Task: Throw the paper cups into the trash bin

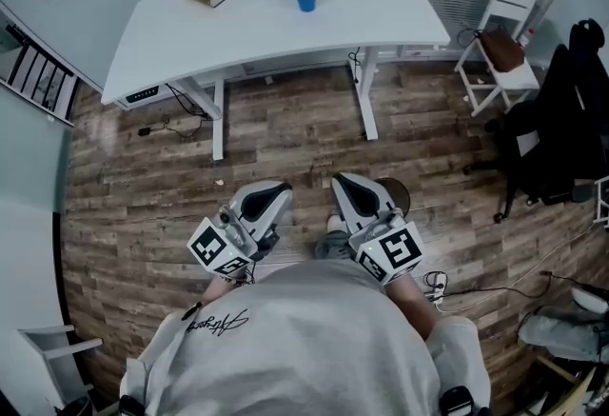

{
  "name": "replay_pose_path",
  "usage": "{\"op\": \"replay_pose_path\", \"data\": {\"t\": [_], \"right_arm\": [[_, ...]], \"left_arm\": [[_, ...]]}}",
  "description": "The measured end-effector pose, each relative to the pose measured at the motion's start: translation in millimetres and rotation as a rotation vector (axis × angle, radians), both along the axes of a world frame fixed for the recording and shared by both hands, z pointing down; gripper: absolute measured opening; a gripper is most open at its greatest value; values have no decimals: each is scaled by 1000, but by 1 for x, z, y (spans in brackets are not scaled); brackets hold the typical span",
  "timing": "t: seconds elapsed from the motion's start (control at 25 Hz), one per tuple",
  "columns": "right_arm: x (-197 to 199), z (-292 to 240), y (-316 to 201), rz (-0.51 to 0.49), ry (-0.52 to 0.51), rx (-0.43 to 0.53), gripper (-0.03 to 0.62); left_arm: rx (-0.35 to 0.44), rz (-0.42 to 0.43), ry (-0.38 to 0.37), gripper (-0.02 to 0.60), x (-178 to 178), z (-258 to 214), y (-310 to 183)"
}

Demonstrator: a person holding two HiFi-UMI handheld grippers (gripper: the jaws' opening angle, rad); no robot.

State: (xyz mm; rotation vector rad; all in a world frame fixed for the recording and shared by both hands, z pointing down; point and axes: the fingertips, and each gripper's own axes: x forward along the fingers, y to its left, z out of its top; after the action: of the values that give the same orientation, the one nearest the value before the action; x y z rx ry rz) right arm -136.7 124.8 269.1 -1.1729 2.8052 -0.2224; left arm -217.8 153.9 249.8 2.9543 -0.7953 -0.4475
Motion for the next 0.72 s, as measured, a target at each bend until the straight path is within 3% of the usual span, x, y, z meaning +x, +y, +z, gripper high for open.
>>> {"op": "replay_pose_path", "data": {"t": [0.72], "right_arm": [[36,-8,-123,-70,-9,9,11]], "left_arm": [[7,-55,3,3,35,-9,-115]]}}
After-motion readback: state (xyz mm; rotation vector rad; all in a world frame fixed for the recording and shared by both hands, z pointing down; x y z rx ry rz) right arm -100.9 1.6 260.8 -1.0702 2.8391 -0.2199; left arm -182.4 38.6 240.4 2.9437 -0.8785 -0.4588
